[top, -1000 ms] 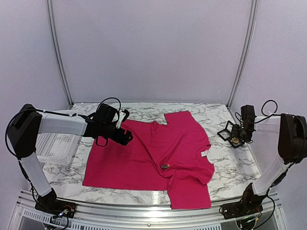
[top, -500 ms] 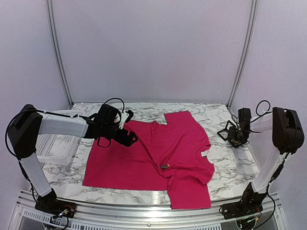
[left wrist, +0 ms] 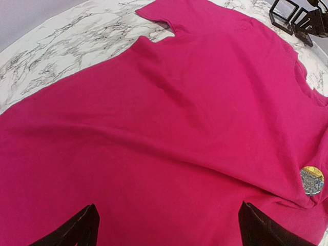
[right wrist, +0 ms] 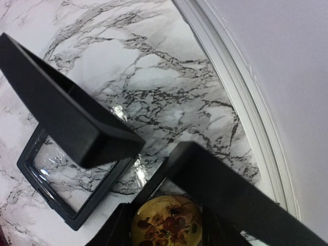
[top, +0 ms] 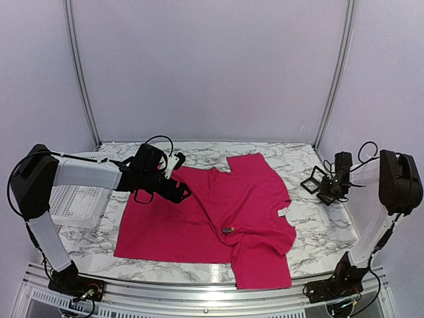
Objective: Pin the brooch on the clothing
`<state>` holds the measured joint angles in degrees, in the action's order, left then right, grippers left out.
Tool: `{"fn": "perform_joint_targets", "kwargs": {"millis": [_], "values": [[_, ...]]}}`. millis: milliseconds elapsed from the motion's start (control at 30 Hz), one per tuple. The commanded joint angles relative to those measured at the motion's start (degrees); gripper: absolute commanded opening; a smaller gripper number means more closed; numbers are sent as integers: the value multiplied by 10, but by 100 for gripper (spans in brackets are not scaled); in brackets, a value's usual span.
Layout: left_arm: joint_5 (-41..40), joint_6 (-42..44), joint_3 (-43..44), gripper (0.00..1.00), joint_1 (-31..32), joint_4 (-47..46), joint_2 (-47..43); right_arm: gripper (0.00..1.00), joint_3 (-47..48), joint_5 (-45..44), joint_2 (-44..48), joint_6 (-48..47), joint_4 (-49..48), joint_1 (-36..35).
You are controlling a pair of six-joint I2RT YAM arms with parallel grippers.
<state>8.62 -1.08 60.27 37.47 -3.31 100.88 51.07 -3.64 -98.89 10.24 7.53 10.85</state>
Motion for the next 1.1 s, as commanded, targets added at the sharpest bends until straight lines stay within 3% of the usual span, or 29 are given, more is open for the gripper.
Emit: {"fn": "perform_joint_targets", "kwargs": {"millis": [0, 467, 633, 767, 967, 1067], "values": [[13, 3, 1, 97, 1, -12, -17, 40, -11, 7, 19, -9, 24, 2], [35, 8, -13, 97, 1, -33, -35, 35, -16, 5, 70, -26, 51, -6], [43, 8, -14, 97, 1, -33, -36, 58, -10, -8, 57, -36, 61, -6], [48, 8, -13, 97, 1, -34, -34, 61, 4, -12, 20, -45, 56, -7], [50, 8, -14, 97, 1, -33, -35, 57, 15, -21, -15, -52, 59, -10], [51, 8, -14, 97, 1, -33, -35, 42, 7, -24, -7, -53, 55, -12]]}}
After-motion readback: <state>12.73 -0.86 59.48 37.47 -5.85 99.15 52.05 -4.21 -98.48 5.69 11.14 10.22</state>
